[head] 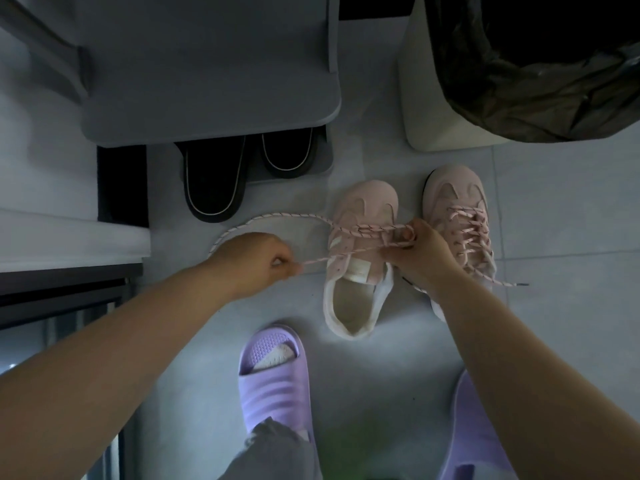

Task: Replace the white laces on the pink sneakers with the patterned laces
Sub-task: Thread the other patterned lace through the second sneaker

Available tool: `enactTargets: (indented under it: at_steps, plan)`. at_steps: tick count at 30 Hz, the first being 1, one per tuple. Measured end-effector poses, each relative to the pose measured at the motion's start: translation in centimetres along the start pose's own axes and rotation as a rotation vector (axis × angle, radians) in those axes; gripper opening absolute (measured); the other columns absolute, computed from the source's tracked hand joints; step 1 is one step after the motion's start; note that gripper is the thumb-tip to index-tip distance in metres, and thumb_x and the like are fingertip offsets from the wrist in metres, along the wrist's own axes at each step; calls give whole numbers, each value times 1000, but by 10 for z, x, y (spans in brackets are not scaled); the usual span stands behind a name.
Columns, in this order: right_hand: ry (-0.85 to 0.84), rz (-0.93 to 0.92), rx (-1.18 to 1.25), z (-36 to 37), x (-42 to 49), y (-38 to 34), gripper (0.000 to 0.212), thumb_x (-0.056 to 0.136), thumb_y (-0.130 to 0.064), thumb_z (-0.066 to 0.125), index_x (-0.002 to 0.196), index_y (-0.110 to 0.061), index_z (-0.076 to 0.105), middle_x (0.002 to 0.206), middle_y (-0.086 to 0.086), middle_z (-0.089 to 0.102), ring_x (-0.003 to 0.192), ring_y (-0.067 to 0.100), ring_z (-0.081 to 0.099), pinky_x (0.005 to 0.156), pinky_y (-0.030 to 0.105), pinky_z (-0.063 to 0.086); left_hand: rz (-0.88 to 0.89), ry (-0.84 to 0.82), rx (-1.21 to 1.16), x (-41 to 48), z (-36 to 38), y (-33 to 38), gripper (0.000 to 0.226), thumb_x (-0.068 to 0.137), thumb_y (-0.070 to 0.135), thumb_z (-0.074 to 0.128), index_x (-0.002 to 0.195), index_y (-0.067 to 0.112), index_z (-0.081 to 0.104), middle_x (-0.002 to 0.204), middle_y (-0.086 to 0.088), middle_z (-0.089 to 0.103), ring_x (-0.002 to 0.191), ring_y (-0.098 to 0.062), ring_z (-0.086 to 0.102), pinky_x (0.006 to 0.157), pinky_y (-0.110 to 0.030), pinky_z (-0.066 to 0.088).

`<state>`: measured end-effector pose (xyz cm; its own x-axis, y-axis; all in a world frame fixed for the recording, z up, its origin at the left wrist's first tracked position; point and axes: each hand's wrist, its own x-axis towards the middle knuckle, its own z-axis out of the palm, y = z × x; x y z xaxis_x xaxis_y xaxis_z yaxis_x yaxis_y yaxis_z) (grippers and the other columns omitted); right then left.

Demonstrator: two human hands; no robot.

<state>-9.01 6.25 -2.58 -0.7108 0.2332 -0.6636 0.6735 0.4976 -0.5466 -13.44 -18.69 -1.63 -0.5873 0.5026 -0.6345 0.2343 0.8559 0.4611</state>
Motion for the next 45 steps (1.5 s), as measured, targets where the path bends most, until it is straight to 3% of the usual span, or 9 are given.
enactTargets:
  at_steps: [7,11,14,17,22,32,37,40,45]
  plan:
    - [45,-5,60,6,-2,7,21,78,-12,66,85,-13,47,72,-5,51,64,11,46,55,22,37,-243,372,-334,-18,-5,-59,37,86,14,61,52,27,57,79,-4,46,69,-3,48,65,-4,33]
    - [124,-64,-1,11,-7,2,24,79,-9,62,91,-15,42,82,-3,51,67,13,49,56,25,37,-243,-121,-572,-30,4,-50,25,68,38,68,46,27,65,94,-2,57,74,-4,54,58,-5,38]
    - [171,-199,-140,18,-15,-3,24,78,-3,56,100,-11,49,98,2,44,82,25,50,70,32,43,-219,-472,-283,-27,9,-32,27,76,48,60,69,25,72,116,1,54,93,-7,55,72,-10,43]
    - [127,-265,-316,22,-17,-2,26,83,-9,56,108,-13,58,107,10,45,96,33,51,80,34,44,-27,-248,-61,-8,-1,-14,59,72,59,55,109,14,65,126,-6,54,117,-19,50,101,-24,36]
    - [107,-293,-442,25,-22,1,26,80,-17,62,105,-14,67,106,15,49,101,37,50,86,39,45,200,255,-254,30,-10,37,39,87,7,57,126,8,51,124,-6,58,115,-18,51,97,-19,34]
    - [89,-503,-216,55,-45,-16,31,66,-17,65,96,-8,66,99,14,62,95,36,58,86,38,46,-6,86,-180,49,-2,51,8,90,24,54,91,16,52,95,-7,63,85,-23,56,71,-30,41]
    - [-4,-156,526,66,-53,-50,44,75,-12,74,102,-26,43,103,-13,57,105,12,55,92,26,41,-168,172,-774,44,-23,61,8,90,13,54,94,15,47,69,3,58,52,-1,51,52,-14,39]
    - [-120,-28,886,68,-52,-68,32,78,-15,71,98,-32,52,112,-1,61,105,10,58,94,26,43,-202,180,-1198,40,-36,65,8,91,7,51,87,14,52,54,6,57,39,1,43,41,-11,33]
    - [-285,-16,788,49,-50,-60,15,96,-12,46,86,-8,57,44,-11,49,45,1,46,58,17,43,-192,202,-1180,38,-44,59,10,92,9,50,87,16,54,45,12,49,44,-2,36,41,-12,27]
